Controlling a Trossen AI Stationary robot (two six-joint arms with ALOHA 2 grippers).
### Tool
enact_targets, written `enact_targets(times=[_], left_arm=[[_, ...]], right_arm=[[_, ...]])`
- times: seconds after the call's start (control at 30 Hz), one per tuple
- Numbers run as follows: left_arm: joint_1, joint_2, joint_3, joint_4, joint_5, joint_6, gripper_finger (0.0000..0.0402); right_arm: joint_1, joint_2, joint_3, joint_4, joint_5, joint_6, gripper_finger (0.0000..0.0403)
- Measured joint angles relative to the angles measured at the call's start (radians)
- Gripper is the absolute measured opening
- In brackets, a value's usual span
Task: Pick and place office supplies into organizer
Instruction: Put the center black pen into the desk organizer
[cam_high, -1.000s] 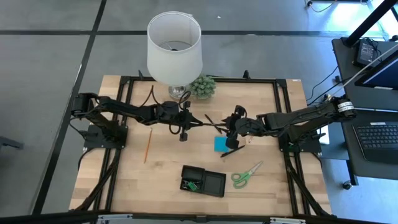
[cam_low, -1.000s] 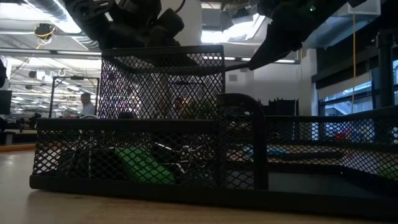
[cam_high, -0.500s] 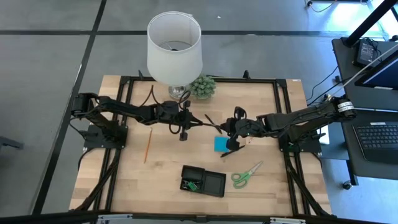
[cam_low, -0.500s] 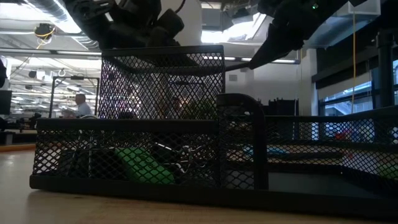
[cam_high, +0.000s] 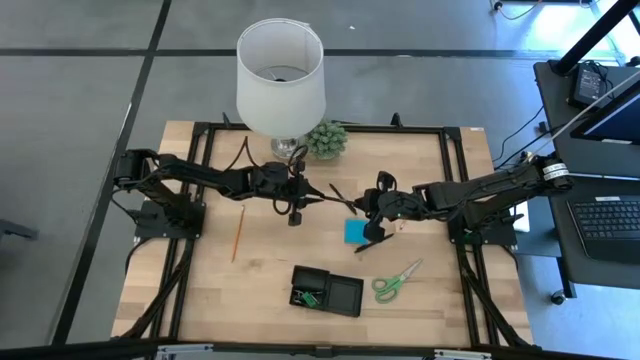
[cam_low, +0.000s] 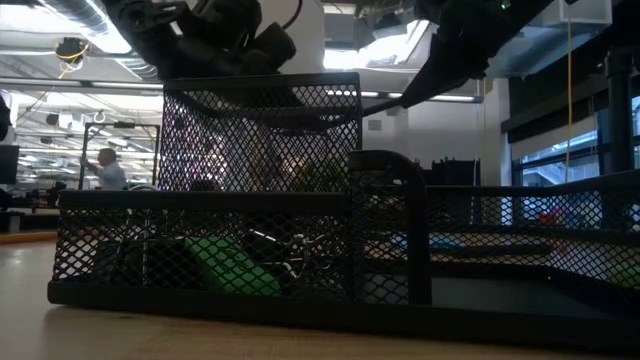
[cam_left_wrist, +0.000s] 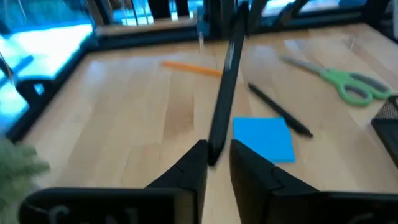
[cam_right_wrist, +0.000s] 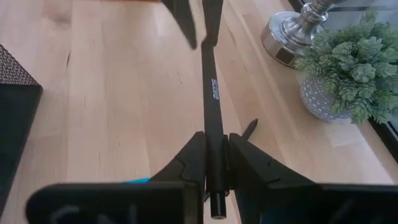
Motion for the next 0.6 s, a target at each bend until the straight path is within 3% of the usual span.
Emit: enact_targets(times=[0.13,0.27,0.4,0.6], left_arm=[[-0.001,0.0,-0.003,-0.051,0.022,-0.074,0.0097],[-0.003,-0.022,-0.003,-0.065,0.122,-0.167,0.0127],[-0.016,-0.062,-0.003,-0.256,0.132,-0.17,0.0143],[-0.022,-0.101,-0.003,-0.615,0.056,-0.189,0.0144]], right_arm=[[-0.001,-0.001,0.07,-0.117,0.023,0.006,0.0055],[-0.001,-0.001,0.162,-0.272,0.019,0.027,0.0055],[0.008,-0.001,0.278,-0.394,-0.042,0.04,0.0055],[0.069,0.006,0.411,-0.44,-0.183,0.132,0.0056]])
